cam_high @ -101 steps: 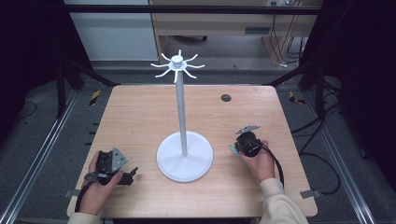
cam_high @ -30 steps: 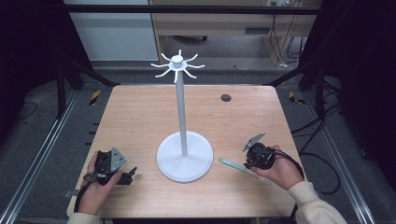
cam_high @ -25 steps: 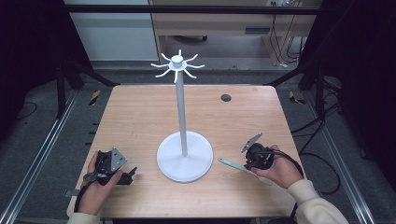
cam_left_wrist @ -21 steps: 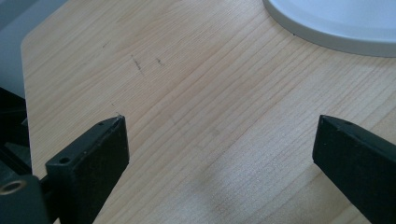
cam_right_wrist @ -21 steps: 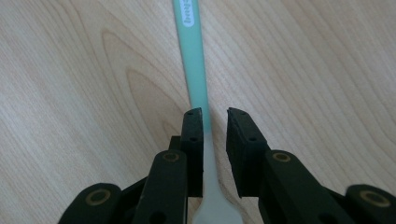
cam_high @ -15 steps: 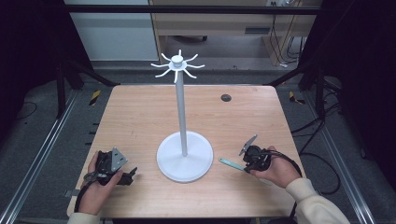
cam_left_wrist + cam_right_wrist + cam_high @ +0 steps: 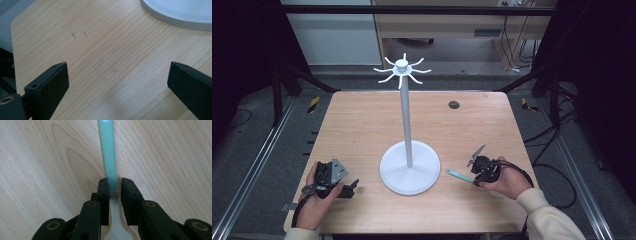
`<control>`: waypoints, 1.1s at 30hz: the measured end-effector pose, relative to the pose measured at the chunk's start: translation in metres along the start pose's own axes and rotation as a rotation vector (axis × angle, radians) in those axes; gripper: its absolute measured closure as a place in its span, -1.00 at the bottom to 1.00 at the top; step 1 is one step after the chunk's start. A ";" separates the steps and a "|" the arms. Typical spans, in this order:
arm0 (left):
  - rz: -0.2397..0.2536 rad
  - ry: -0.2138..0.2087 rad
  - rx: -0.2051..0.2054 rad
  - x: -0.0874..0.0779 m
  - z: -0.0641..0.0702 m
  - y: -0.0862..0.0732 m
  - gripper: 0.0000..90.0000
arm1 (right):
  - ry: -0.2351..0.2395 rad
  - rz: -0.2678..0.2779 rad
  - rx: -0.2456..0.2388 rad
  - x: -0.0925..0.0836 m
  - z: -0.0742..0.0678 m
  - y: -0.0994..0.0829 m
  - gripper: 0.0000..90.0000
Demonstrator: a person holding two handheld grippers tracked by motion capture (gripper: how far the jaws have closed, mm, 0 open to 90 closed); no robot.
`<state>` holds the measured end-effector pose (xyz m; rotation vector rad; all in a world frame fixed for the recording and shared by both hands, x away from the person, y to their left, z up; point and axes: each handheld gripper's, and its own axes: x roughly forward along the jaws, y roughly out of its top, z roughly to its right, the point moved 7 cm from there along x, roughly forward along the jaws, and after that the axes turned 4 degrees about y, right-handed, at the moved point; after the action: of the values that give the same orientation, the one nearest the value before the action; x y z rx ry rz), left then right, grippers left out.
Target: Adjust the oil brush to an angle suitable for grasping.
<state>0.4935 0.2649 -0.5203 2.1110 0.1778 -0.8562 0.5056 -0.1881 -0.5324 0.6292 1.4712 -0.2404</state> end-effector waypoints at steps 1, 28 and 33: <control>0.000 -0.002 -0.001 0.000 0.000 0.000 -0.93 | 0.003 -0.004 0.006 0.000 -0.001 -0.001 0.73; 0.000 -0.001 0.000 0.000 0.000 0.000 -0.93 | 0.061 -0.020 -0.005 0.002 -0.003 0.001 0.83; -0.002 -0.002 0.000 0.000 0.000 0.000 -0.93 | 0.047 0.016 0.010 -0.005 -0.002 0.004 0.83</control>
<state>0.4934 0.2653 -0.5202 2.1100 0.1793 -0.8595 0.5052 -0.1848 -0.5268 0.6581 1.5102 -0.2219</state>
